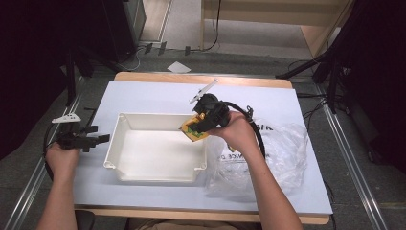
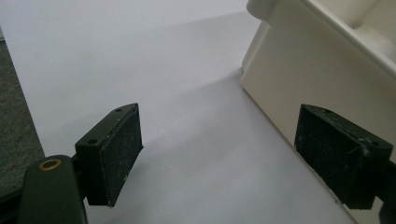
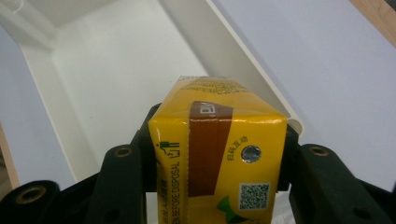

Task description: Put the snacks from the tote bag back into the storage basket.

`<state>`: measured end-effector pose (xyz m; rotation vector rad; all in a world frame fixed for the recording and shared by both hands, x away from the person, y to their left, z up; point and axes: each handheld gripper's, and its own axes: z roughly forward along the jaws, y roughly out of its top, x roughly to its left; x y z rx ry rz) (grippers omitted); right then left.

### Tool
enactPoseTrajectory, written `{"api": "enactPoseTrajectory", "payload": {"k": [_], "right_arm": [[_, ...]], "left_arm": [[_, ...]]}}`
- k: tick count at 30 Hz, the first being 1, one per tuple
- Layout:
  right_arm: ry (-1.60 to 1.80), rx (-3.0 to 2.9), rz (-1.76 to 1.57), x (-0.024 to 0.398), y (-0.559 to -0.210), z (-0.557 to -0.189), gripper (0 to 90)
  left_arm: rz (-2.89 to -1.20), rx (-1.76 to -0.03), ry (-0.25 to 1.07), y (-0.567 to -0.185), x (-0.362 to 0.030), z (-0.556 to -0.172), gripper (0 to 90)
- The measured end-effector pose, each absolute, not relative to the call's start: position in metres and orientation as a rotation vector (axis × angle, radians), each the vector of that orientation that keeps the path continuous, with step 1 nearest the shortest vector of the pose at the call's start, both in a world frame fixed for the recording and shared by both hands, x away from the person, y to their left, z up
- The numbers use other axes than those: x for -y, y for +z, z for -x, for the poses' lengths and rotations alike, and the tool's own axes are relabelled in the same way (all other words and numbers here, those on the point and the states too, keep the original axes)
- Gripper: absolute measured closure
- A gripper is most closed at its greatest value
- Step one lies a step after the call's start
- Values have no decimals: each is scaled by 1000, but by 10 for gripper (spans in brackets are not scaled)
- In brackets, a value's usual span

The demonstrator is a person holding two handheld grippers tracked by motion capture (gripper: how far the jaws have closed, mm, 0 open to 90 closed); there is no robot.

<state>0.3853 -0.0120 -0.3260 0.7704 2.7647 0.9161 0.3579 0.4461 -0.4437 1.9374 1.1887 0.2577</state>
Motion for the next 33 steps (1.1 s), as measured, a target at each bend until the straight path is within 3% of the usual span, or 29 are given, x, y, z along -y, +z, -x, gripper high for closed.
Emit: {"api": "enactPoseTrajectory", "payload": {"k": [33], "right_arm": [[810,-2799,-804,-12,-365,-396,547]], "left_arm": [[-1934,-1191,255,-444,-447,-358,161]]}}
